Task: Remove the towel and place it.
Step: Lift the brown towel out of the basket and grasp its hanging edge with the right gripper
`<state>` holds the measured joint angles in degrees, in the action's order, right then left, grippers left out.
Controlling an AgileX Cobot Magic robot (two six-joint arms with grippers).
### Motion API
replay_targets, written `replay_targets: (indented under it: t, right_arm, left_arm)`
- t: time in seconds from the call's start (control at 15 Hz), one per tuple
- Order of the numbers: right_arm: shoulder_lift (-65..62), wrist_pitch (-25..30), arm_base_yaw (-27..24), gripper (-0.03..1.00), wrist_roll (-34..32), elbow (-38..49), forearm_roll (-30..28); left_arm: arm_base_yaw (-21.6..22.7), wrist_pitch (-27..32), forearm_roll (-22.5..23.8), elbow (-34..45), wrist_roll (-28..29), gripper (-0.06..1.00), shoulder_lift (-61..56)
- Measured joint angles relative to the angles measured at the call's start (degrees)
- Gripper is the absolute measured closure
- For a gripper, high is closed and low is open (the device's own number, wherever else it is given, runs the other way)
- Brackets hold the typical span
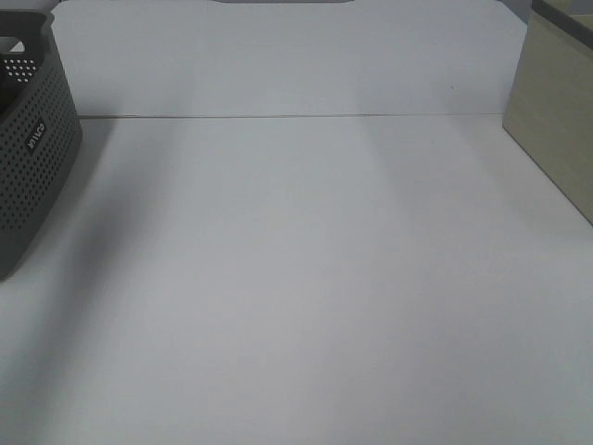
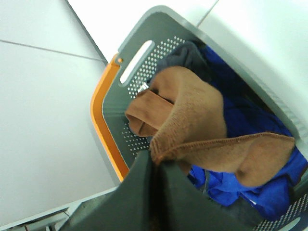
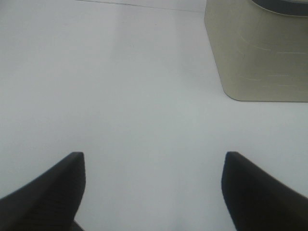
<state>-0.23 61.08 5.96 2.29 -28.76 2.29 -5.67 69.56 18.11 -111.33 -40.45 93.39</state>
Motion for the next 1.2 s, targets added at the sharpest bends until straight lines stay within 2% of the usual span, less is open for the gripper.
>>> replay_targets:
  t: [0.07,0.2,0.47,0.6,0.73,0.87,1.0,1.13,1.2]
  right_arm:
    - [0.0,0.0,0.0,0.21,0.0,0.0,0.0]
    - [0.0,0.0,0.0,0.21,0.0,0.0,0.0]
    - [1.3,-1.2,0.0,0.21,2.0,-0.7,1.2]
    - [6.0,-10.3,0.0,0.21,9.5,-1.4,9.1]
    - [13.8,-18.9,0.0,0.21,22.7,-1.4,22.5]
    - [23.4,-23.3,0.0,0.21,42.5,-1.4,39.9]
    - [33.7,-23.2,0.0,0.21,64.9,-1.4,58.3]
    - [44.6,-17.8,0.0,0.21,84.1,-2.1,72.8]
    - [50.4,-14.0,0.0,0.21,90.9,-2.8,78.0]
  left_arm:
    - [-3.3,0.1,1.0,0.0,2.2,0.94,-3.8]
    - [-5.9,0.2,1.3,0.0,3.8,0.94,-7.2]
    - [-12.8,0.2,2.5,0.0,2.8,0.94,-11.4]
    - [-18.4,0.1,3.0,0.0,-0.7,0.94,-12.6]
    - [-25.0,-1.0,4.4,0.0,-3.7,0.94,-12.7]
    - [-31.9,-3.7,5.2,0.0,-7.5,0.94,-12.7]
    - [-39.4,-7.6,5.6,0.0,-12.4,0.94,-12.5]
    - [-44.0,-7.8,5.6,0.0,-17.1,0.94,-11.5]
    - [-45.6,-7.4,5.6,0.0,-19.0,0.94,-10.7]
